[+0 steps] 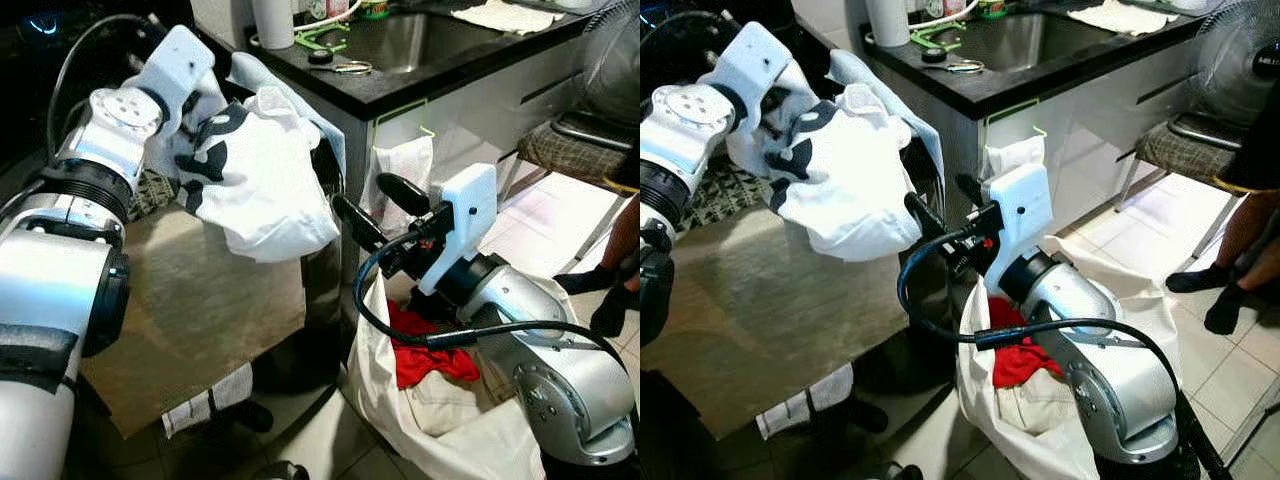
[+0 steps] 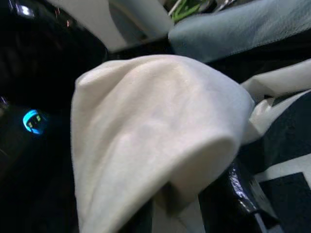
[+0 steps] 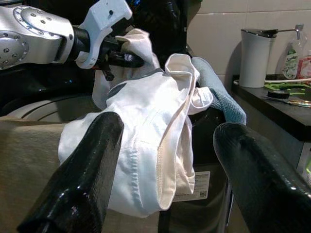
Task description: Clothes washing
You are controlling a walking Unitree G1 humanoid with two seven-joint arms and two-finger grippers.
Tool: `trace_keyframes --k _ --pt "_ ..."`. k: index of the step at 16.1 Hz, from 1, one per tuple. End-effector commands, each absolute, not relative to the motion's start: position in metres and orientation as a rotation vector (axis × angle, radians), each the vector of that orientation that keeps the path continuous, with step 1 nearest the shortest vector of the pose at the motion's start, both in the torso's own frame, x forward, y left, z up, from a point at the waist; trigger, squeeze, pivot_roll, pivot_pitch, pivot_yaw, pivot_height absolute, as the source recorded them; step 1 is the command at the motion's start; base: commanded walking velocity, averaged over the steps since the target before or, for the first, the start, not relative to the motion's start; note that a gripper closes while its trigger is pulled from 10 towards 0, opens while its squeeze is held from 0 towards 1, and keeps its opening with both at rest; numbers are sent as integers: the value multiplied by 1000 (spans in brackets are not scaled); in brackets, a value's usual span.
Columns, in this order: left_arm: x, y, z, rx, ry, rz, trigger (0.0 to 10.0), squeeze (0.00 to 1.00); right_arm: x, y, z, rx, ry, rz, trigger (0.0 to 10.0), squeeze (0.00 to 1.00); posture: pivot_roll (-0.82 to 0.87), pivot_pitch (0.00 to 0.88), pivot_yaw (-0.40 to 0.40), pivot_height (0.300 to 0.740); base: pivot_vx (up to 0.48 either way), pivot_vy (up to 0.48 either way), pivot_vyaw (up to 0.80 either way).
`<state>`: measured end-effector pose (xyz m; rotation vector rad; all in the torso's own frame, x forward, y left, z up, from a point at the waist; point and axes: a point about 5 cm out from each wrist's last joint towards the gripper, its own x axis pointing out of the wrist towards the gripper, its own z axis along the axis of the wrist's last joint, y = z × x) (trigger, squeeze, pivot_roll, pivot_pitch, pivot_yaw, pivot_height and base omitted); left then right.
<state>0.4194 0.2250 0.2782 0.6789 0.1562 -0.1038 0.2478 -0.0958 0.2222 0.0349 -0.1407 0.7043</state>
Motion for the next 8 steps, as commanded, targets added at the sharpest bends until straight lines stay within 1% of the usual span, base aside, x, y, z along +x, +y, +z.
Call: trace_keyframes --k 1,2,4,5,6,7,8 --pt "418 232 282 636 176 -81 10000 1000 245 -95 224 32 -144 716 10000 0 -76 0 88 740 0 0 0" --pt "418 233 283 634 178 -78 10000 1000 245 -95 224 32 -143 715 10000 0 -76 0 88 740 0 0 0" --pt "417 232 279 571 223 -121 10000 1000 246 -97 222 26 -125 708 10000 0 -74 0 84 740 0 0 0" --pt "417 230 279 474 225 -156 10000 1000 247 -97 221 18 -121 709 10000 0 -71 0 80 740 0 0 0" --pt "417 224 282 329 224 -216 10000 1000 248 -98 221 12 -113 712 10000 0 -69 0 76 740 0 0 0" --pt "416 212 286 134 253 -333 10000 1000 249 -98 219 10 -102 713 10000 0 -66 0 74 740 0 0 0" --pt "415 207 289 50 259 -376 10000 1000 249 -99 219 9 -100 713 10000 0 -66 0 74 740 0 0 0"
